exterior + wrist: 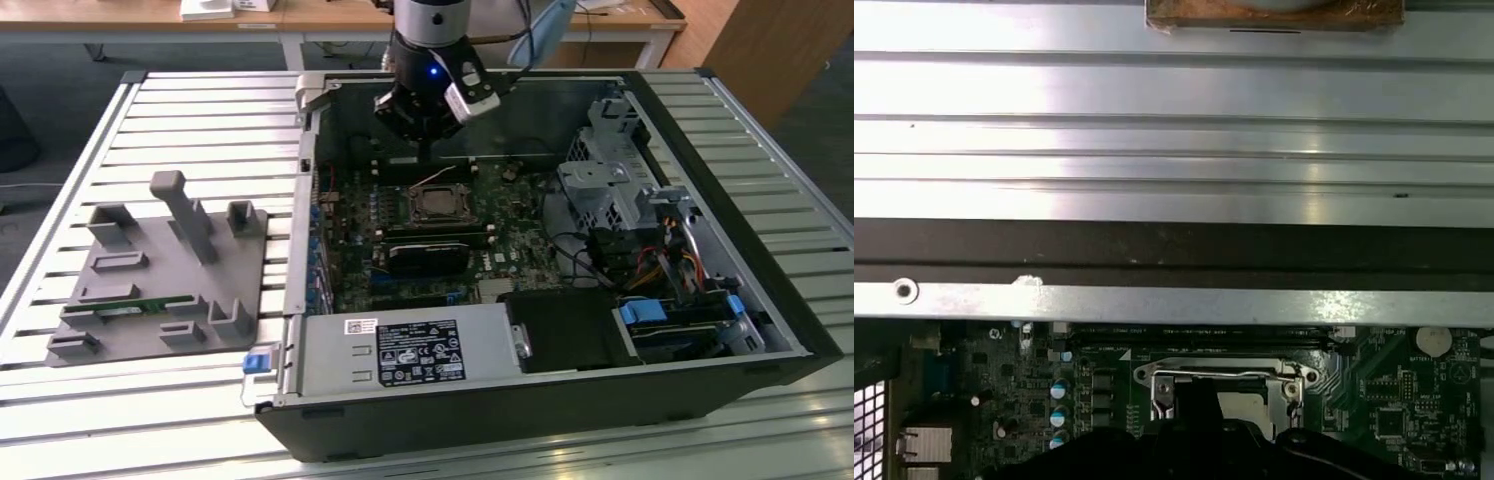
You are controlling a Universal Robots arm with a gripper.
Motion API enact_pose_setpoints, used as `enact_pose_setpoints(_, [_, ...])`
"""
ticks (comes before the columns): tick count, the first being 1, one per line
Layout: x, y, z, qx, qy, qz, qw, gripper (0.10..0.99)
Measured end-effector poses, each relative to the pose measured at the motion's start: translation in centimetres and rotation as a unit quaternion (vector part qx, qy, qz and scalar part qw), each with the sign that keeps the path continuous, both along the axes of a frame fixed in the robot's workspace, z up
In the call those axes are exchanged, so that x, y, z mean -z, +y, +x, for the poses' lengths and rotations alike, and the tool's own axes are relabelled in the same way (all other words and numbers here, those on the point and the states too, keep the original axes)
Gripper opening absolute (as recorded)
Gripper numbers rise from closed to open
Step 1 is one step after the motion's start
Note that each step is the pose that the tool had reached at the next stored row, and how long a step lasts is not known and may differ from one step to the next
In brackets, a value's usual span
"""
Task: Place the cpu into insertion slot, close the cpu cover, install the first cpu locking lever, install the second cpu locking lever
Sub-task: 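Install the first cpu locking lever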
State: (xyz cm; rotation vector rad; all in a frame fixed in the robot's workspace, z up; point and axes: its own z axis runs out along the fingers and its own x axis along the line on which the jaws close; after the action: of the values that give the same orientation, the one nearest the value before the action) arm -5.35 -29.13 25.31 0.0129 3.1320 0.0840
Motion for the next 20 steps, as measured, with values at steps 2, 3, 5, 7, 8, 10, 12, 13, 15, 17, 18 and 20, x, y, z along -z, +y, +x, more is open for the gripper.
enact_pose_setpoints(2, [0.07, -0.07, 0.00, 0.000, -0.0001, 0.0152, 0.9999, 0.106])
enact_pose_setpoints(3, [0.14, -0.09, 0.00, 0.000, 0.0000, 0.0186, 0.9998, 0.106])
enact_pose_setpoints(5, [0.30, -0.09, 0.04, 0.000, -0.0001, 0.0203, 0.9998, 0.106])
enact_pose_setpoints(7, [0.45, -0.09, 0.10, 0.000, 0.0000, 0.0205, 0.9998, 0.106])
enact_pose_setpoints(8, [0.54, -0.09, 0.16, 0.000, 0.0000, 0.0205, 0.9998, 0.106])
enact_pose_setpoints(10, [0.74, -0.09, 0.34, 0.000, -0.0001, 0.0205, 0.9998, 0.106])
enact_pose_setpoints(12, [0.94, -0.09, 0.61, 0.000, -0.0001, 0.0205, 0.9998, 0.106])
enact_pose_setpoints(13, [1.04, -0.09, 0.72, 0.000, 0.0000, 0.0205, 0.9998, 0.106])
enact_pose_setpoints(15, [1.23, -0.09, 0.95, 0.000, -0.0001, 0.0205, 0.9998, 0.106])
enact_pose_setpoints(17, [1.39, -0.09, 1.12, 0.000, -0.0001, 0.0205, 0.9998, 0.106])
enact_pose_setpoints(18, [1.47, -0.09, 1.21, 0.000, -0.0001, 0.0205, 0.9998, 0.106])
enact_pose_setpoints(20, [1.66, -0.09, 1.33, 0.000, 0.0000, 0.0205, 0.9998, 0.106])
